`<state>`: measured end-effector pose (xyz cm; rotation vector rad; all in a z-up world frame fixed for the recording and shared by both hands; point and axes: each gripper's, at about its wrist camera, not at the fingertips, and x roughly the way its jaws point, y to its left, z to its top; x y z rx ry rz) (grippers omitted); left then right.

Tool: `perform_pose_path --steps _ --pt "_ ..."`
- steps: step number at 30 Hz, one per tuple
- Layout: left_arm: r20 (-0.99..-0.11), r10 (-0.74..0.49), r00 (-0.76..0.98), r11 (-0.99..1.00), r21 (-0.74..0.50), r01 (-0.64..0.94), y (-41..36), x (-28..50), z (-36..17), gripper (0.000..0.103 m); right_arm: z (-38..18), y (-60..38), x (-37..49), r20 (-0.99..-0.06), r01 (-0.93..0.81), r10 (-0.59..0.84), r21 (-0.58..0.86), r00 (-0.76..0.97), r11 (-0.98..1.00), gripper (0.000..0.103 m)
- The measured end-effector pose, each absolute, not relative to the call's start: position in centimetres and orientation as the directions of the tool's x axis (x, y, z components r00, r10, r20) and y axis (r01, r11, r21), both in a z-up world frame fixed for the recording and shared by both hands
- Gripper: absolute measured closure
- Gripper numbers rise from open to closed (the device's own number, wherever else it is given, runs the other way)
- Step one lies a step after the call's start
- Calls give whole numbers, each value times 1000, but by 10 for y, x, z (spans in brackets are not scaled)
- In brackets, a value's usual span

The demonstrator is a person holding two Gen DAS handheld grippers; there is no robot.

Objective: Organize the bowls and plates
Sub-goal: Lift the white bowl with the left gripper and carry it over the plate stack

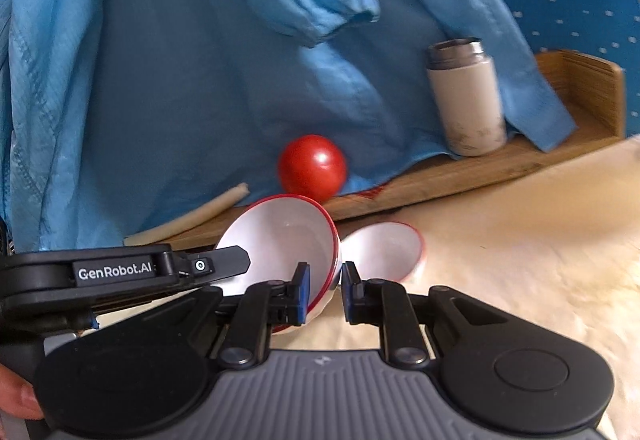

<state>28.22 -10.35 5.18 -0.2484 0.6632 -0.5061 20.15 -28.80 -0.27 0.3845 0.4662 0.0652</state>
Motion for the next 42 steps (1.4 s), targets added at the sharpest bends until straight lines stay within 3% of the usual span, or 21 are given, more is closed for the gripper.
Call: perform_pose_path --steps 14,42 --pt "-571 -426 702 902 -328 280 -65 307 36 90 -13 -244 252 -499 -44 214 329 840 943 84" --pt "-642 -405 651 912 -337 235 -62 326 13 90 -32 -233 270 -566 -35 214 310 796 950 79"
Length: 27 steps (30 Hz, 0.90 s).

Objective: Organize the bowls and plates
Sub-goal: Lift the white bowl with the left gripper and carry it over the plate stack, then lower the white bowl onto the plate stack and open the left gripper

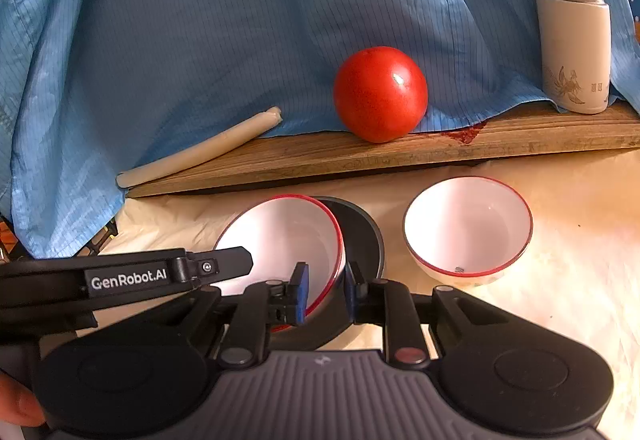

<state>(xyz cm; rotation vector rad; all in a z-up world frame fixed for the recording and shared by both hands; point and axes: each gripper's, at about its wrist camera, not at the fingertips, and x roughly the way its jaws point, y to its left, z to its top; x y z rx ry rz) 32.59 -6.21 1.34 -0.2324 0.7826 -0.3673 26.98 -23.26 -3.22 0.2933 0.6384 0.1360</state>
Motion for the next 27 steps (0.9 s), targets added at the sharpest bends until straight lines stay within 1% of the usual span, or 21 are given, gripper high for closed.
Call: perform_pose_path --steps 7,12,17,27 --pt "-649 -403 646 912 -340 228 -63 328 11 90 -33 -231 268 -562 -39 209 299 800 953 78" --pt "-653 -400 643 913 -343 219 -63 328 9 90 -32 -226 268 -564 -46 200 275 801 960 72" --pt "-656 -399 641 913 -348 212 -63 330 9 90 -32 -223 269 -572 -47 189 254 798 966 72" --pt "-650 -404 644 910 -358 209 -60 330 9 89 -32 -225 268 -569 -60 209 269 795 961 69"
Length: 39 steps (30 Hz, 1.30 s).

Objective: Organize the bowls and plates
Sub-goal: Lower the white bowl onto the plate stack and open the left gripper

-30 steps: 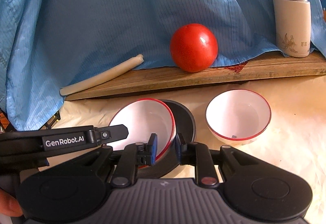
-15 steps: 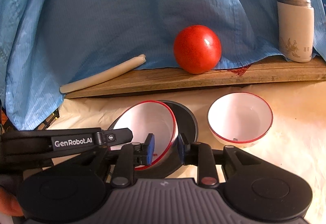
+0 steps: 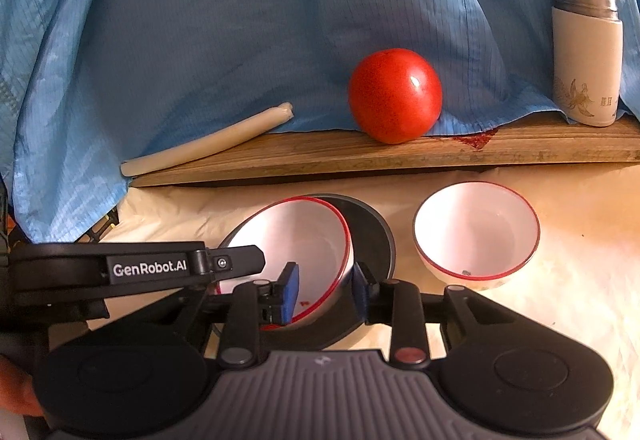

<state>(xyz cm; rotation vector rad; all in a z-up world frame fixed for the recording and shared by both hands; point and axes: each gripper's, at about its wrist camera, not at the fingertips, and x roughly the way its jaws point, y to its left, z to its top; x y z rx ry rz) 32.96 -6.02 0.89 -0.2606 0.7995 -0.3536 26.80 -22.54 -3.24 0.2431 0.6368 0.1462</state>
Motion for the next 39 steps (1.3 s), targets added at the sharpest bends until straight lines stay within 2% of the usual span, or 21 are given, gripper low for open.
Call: perform_pose_path --steps 7,21,24,29,31,33,36,39 --pt "-645 -417 641 902 -383 201 -58 330 9 87 -32 -227 265 -564 -72 224 279 795 958 65" --pt "-645 -432 630 889 -423 176 -54 329 8 87 -27 -226 254 -538 -110 252 282 805 953 39" --pt "-639 -431 637 888 -427 172 -53 327 10 83 -25 -225 249 -528 -120 257 279 810 953 33" --pt "-625 -430 652 886 -430 172 -50 323 14 77 -20 -228 240 -509 -125 256 277 822 953 29" --pt "-616 -427 662 886 -430 171 -50 320 17 67 -19 -231 234 -496 -122 253 282 830 952 27" --pt "-605 -430 670 883 -436 172 -49 317 20 58 -17 -236 228 -482 -116 247 286 841 951 19" --pt "-588 -431 684 880 -440 177 -52 314 24 27 -15 -247 217 -459 -93 224 289 860 953 12" --pt "-554 -444 704 872 -449 196 -56 308 28 9 -15 -261 205 -443 -51 183 292 878 955 3"
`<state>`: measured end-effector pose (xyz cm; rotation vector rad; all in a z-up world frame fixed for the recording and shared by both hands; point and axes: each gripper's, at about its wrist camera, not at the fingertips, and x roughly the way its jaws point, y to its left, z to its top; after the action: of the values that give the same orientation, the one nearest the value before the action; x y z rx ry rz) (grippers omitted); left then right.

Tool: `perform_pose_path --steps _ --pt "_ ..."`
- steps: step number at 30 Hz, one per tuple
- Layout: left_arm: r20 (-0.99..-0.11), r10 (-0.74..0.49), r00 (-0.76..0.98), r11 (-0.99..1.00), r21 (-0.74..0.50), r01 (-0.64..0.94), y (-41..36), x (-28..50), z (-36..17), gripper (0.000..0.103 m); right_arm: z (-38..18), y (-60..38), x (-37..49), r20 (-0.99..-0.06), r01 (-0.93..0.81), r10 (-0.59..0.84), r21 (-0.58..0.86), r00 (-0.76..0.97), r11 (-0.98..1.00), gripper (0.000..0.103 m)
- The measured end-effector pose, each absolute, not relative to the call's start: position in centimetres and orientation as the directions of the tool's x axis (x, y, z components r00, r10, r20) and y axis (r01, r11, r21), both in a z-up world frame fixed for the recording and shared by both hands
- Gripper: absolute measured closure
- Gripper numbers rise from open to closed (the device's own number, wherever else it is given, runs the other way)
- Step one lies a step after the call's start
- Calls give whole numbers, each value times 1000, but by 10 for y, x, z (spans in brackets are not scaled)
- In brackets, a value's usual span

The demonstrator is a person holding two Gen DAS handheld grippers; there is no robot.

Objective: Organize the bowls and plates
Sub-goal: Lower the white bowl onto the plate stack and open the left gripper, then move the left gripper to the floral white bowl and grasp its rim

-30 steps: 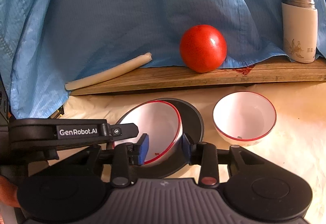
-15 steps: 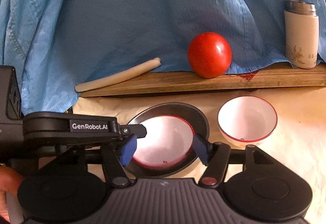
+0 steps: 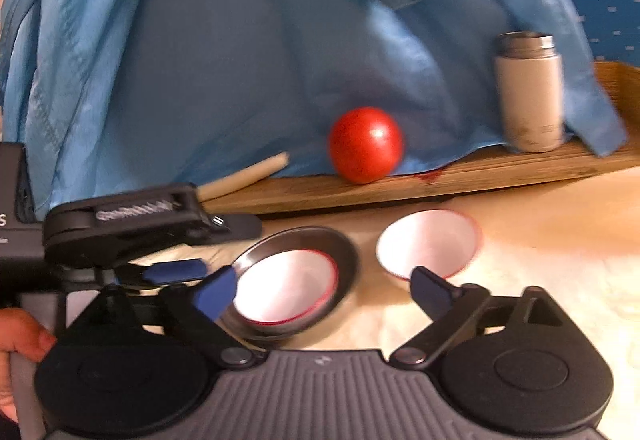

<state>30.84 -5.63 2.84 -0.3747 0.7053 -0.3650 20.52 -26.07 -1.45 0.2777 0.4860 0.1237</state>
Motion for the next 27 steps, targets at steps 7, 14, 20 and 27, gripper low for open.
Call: perform_pose_path --steps 7,14,20,27 --pt "-524 -499 690 856 -424 297 -87 303 36 1 -19 -300 184 -440 77 67 302 896 950 0" --pt "-579 -525 624 851 -346 394 -124 321 40 1 -27 -330 172 -452 162 2 323 892 932 0" --pt "-621 -489 613 865 -251 435 -153 343 41 1 -35 -343 176 -462 194 -17 338 887 921 0" --pt "-662 -467 587 859 -181 480 -179 360 31 1 -46 -350 192 -484 225 -32 346 874 911 0"
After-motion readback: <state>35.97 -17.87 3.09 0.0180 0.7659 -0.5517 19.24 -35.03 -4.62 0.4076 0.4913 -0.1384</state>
